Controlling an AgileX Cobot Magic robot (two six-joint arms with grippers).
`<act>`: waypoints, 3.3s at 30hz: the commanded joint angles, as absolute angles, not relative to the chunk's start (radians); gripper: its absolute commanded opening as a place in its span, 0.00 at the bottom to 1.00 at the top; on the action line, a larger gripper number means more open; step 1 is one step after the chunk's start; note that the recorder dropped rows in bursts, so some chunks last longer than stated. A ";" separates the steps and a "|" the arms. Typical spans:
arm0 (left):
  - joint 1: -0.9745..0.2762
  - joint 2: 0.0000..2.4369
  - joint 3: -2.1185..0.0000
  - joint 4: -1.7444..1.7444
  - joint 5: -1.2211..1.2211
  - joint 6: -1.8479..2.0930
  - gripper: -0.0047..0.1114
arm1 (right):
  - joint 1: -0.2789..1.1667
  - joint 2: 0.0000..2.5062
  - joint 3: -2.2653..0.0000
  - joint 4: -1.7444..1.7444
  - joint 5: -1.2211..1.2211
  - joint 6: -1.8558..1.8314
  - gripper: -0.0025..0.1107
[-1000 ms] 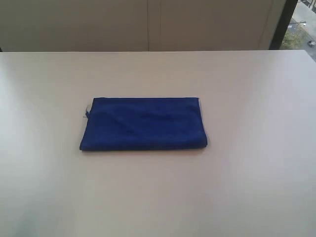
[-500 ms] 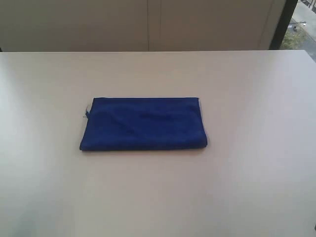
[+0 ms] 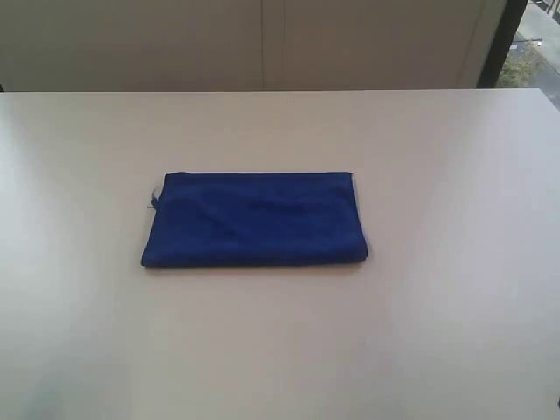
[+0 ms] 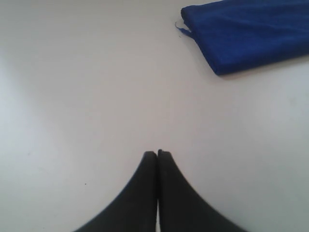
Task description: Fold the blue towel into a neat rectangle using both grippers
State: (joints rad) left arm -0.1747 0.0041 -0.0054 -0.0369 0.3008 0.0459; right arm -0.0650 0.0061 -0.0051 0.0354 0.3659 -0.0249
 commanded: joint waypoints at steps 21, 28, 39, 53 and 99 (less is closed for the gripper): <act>-0.171 0.000 0.000 -0.044 0.298 0.045 0.04 | -0.072 0.000 0.000 0.030 0.350 -0.022 0.02; -0.081 0.000 0.000 -0.044 0.298 0.045 0.04 | -0.072 0.000 0.000 0.030 0.350 -0.022 0.02; -0.055 0.000 0.000 -0.044 0.298 0.045 0.04 | -0.072 0.000 0.000 0.030 0.350 -0.022 0.02; -0.052 0.000 0.000 -0.044 0.296 0.045 0.04 | -0.072 0.000 0.000 0.030 0.350 -0.022 0.02; -0.052 0.000 0.000 -0.044 0.255 0.045 0.04 | -0.072 0.000 0.000 0.030 0.350 -0.022 0.02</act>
